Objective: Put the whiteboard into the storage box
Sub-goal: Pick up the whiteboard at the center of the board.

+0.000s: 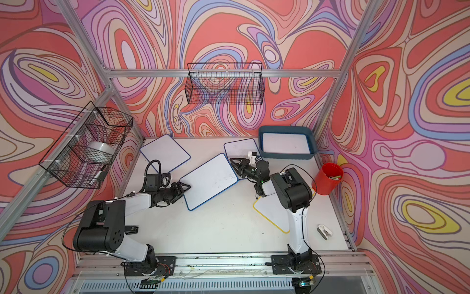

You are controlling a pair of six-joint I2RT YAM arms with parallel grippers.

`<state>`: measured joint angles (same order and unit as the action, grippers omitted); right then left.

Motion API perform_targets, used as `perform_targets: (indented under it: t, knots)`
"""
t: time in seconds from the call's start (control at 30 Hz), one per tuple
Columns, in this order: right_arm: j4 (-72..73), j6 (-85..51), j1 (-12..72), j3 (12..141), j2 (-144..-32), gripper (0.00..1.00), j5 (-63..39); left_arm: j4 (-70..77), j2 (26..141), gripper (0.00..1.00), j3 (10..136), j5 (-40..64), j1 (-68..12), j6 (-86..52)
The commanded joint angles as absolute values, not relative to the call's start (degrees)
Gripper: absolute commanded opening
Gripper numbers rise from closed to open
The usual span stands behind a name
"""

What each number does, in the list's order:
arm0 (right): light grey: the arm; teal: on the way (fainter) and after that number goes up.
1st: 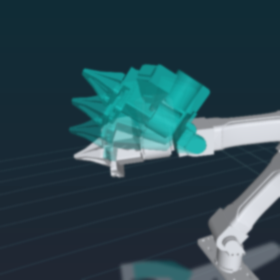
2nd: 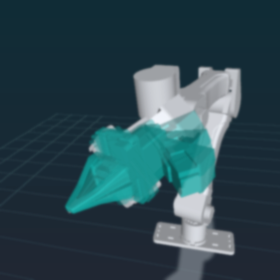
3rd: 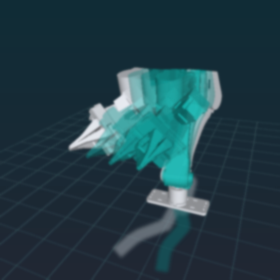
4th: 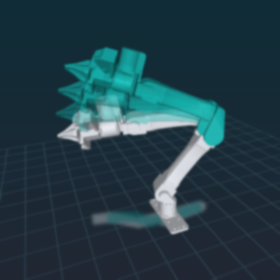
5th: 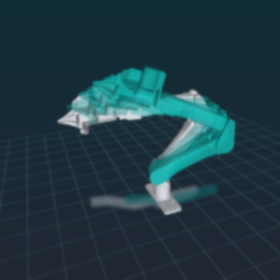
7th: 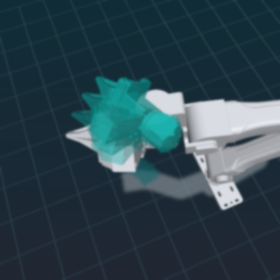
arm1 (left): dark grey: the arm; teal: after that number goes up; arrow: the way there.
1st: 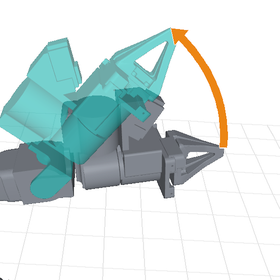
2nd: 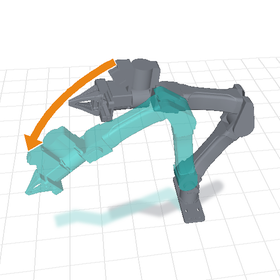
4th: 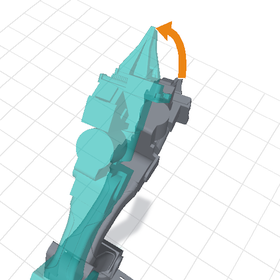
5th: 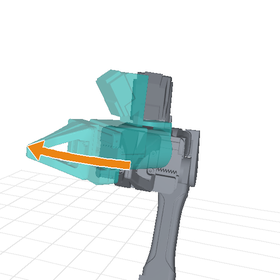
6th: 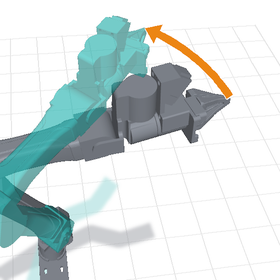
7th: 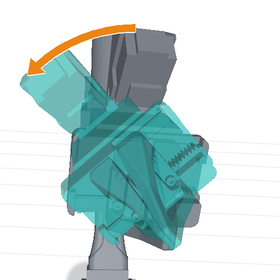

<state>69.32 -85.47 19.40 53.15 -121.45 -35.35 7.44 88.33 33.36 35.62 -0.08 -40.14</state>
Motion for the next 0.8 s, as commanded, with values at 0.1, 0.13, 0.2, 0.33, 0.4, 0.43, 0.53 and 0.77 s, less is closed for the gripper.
perform_targets:
  t: [0.1, 0.13, 0.2, 0.33, 0.4, 0.43, 0.53, 0.77]
  knots:
    - [68.9, -89.1, 25.9, 50.2, -121.9, 0.43, -41.5, 1.1, 92.0, 0.67, 30.7, 42.9, -3.9, -41.7]
    - [69.0, -89.2, 26.3, 49.9, -121.8, 0.43, -40.8, 1.3, 92.1, 0.67, 30.7, 42.9, -3.9, -41.8]
    - [69.7, -89.8, 27.0, 49.4, -121.5, 0.43, -39.6, 1.6, 92.3, 0.66, 30.7, 43.1, -3.9, -42.1]
    - [71.1, -91.3, 27.8, 48.3, -121.1, 0.43, -37.0, 1.3, 92.0, 0.66, 30.8, 43.0, -3.9, -41.9]
    - [72.0, -92.0, 27.8, 47.6, -120.7, 0.43, -35.4, 1.2, 91.9, 0.67, 30.8, 43.0, -3.9, -41.8]
    - [71.9, -92.1, 27.9, 47.5, -120.5, 0.43, -34.9, 1.1, 91.9, 0.66, 30.7, 42.9, -3.9, -41.8]
    - [70.9, -91.8, 27.8, 47.7, -119.7, 0.43, -34.3, 0.9, 91.8, 0.66, 30.7, 42.8, -3.9, -41.6]
    - [69.0, -91.8, 27.9, 45.9, -117.3, 0.43, -31.0, 1.1, 91.8, 0.66, 30.5, 42.8, -3.9, -41.8]
